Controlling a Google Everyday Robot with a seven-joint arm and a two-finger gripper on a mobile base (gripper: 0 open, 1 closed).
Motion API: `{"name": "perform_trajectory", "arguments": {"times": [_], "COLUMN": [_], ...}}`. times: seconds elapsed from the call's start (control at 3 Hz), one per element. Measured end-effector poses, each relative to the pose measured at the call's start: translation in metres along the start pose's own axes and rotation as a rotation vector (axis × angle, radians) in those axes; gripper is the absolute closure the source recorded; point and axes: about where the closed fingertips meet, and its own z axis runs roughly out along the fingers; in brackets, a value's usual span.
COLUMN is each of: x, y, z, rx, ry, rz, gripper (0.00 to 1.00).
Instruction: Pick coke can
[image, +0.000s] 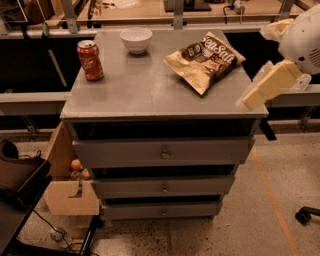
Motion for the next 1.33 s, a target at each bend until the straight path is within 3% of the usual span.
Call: {"name": "perform_trajectory", "arguments": {"times": [0.33,0.67,1.33], "x": [-0.03,-0.07,-0.079], "y": [-0.02,-0.029,-0.025], "z": [0.029,0.055,0.064], "rx": [0.016,0.016,0.024], "ry": [-0.214,-0.411,-0.439], "rz": [0.039,0.03,0.044], "gripper": [0.0,0.0,0.0]}}
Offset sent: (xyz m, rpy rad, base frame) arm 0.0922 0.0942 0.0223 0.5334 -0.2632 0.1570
